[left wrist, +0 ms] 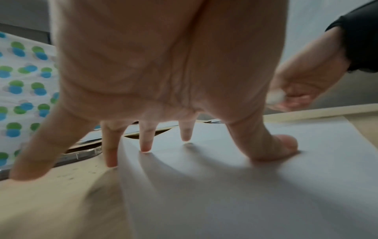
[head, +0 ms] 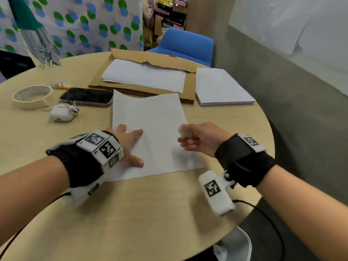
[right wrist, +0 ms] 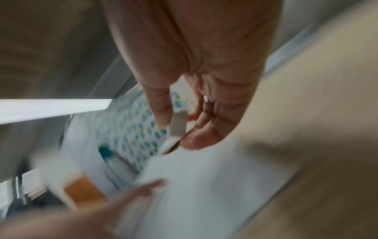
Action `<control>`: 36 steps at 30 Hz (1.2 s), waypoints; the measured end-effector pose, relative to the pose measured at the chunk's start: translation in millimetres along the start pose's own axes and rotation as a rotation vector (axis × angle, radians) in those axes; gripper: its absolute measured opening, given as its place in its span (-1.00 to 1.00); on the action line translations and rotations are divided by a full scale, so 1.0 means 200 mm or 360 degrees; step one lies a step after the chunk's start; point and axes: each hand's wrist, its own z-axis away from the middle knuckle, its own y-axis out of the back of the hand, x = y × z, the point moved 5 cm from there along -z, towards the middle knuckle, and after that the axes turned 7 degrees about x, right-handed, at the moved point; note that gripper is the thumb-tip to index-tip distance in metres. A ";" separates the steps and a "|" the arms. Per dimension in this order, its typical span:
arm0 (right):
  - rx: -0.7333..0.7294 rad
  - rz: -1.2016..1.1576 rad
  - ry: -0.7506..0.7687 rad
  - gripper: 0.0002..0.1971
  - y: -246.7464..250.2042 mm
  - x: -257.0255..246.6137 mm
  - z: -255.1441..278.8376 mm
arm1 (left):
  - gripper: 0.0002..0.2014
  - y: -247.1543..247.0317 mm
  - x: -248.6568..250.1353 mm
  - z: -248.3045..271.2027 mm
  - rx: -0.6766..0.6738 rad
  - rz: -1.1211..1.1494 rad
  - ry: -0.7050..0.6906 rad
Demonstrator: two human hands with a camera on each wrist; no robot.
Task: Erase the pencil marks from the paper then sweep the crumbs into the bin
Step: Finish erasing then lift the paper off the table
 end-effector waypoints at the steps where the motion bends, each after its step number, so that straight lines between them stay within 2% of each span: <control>1: -0.0081 -0.0318 -0.0028 -0.82 -0.08 0.01 0.00 | 0.06 0.00 0.00 0.00 -0.0001 -0.0002 0.0005; 4: -0.0354 -0.0771 -0.0206 -0.79 -0.39 0.11 0.02 | 0.10 -0.01 0.01 -0.01 0.0041 -0.0054 0.0000; 6: -0.0351 -0.0886 -0.0304 -0.78 -0.46 0.17 0.02 | 0.13 -0.01 0.01 -0.01 0.0060 -0.0059 -0.0013; 8: -0.0031 -0.1063 -0.0269 -0.79 -0.33 0.20 -0.02 | 0.09 -0.01 -0.01 0.00 0.0000 -0.0003 0.0022; 11: 0.0730 -0.1294 -0.0053 -0.84 0.01 0.19 -0.05 | 0.07 0.00 0.00 0.02 -0.0027 0.0020 0.0036; 12: 0.0804 -0.1343 0.0007 -0.83 0.07 0.18 -0.04 | 0.07 0.00 0.00 0.02 -0.0023 0.0024 0.0032; 13: 0.0720 -0.1392 0.0030 -0.86 0.07 0.17 -0.02 | 0.07 0.00 0.00 0.02 -0.0024 0.0029 0.0032; 14: 0.0501 -0.1404 0.0020 -0.89 0.01 0.16 -0.02 | 0.07 0.01 0.00 0.02 -0.0032 0.0030 0.0036; 16: 0.0007 -0.1212 -0.0088 -0.87 -0.15 0.18 0.02 | 0.08 0.01 0.00 0.01 -0.0049 0.0005 0.0039; 17: -0.0098 -0.1083 -0.0154 -0.88 -0.19 0.20 0.05 | 0.08 0.01 0.01 0.02 -0.0053 -0.0008 0.0038; 18: -0.0083 -0.1011 -0.0195 -0.88 -0.20 0.22 0.05 | 0.08 0.02 0.01 0.02 -0.0049 -0.0013 0.0032; 19: 0.0046 -0.0998 -0.0187 -0.89 -0.16 0.22 0.03 | 0.08 0.02 0.01 0.02 -0.0044 -0.0015 0.0025; 22: 0.0757 -0.0919 0.0054 -0.87 0.07 0.19 -0.02 | 0.08 0.02 0.01 0.02 -0.0032 0.0006 0.0022; 23: 0.0810 -0.0888 0.0113 -0.87 0.10 0.18 -0.02 | 0.10 0.02 0.02 0.02 -0.0022 0.0020 0.0025; 25: 0.0514 -0.0956 0.0068 -0.87 0.04 0.19 -0.01 | 0.16 0.03 0.02 0.02 0.0008 0.0063 0.0041; 27: 0.0190 -0.1077 -0.0148 -0.87 -0.04 0.23 0.03 | 0.21 0.05 0.03 0.02 0.0049 0.0123 0.0064; 30: 0.0176 -0.1111 -0.0262 -0.86 -0.05 0.26 0.03 | 0.18 0.12 0.04 0.04 0.0322 0.0488 0.0157; 33: 0.0197 -0.1054 -0.0248 -0.88 -0.04 0.26 0.03 | 0.04 0.20 -0.03 0.04 0.0621 0.1094 0.0443; 34: 0.0188 -0.1036 -0.0238 -0.88 -0.04 0.26 0.03 | -0.01 0.21 -0.07 0.02 0.0664 0.1226 0.0527; 36: 0.0181 -0.1012 -0.0203 -0.88 -0.04 0.25 0.03 | -0.18 0.23 -0.12 0.00 0.0710 0.1346 0.0550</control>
